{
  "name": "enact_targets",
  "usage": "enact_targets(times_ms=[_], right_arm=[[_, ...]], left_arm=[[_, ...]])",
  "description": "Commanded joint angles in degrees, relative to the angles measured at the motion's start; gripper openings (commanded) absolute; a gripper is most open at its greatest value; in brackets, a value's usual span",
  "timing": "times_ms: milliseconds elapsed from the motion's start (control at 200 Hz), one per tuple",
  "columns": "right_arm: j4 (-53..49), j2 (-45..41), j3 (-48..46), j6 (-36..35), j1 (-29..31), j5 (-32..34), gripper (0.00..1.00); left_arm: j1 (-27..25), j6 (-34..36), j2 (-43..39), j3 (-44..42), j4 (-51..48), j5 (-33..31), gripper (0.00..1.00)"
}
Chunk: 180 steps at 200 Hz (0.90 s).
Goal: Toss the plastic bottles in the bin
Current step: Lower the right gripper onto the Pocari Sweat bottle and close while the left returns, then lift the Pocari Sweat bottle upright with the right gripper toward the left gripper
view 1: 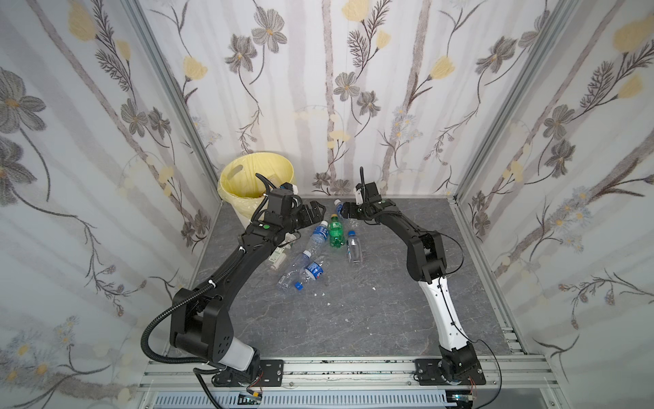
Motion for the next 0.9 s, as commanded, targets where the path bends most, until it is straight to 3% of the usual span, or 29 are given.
enact_targets(times_ms=[0,110,260,654,894], right_arm=[[-1.5,-0.1,0.3,-0.9,0.2,0.6,0.89],[-2.4,-0.2,0.2,-1.2,0.3,1.4,0.86],[-3.3,0.0,0.2,-1.2,0.5,2.0,0.79],[-6.0,-0.1,0.2,-1.3,1.6,2.4,0.76],[-7.4,0.0,0.1,-1.3,1.6,3.1,0.66]], left_arm=[[0.9,-4.0,1.3,-1.0,1.2,4.5,1.0],[2.7,-7.4,3.1,-1.6,1.6,8.7,1.0],[2.7,-4.1,3.8,-1.3,1.9,10.3,1.0],[2.0,-3.1,4.2,-1.7,2.0,8.8,1.0],[1.9,-3.0,4.1,-1.6,2.0,8.3,1.0]])
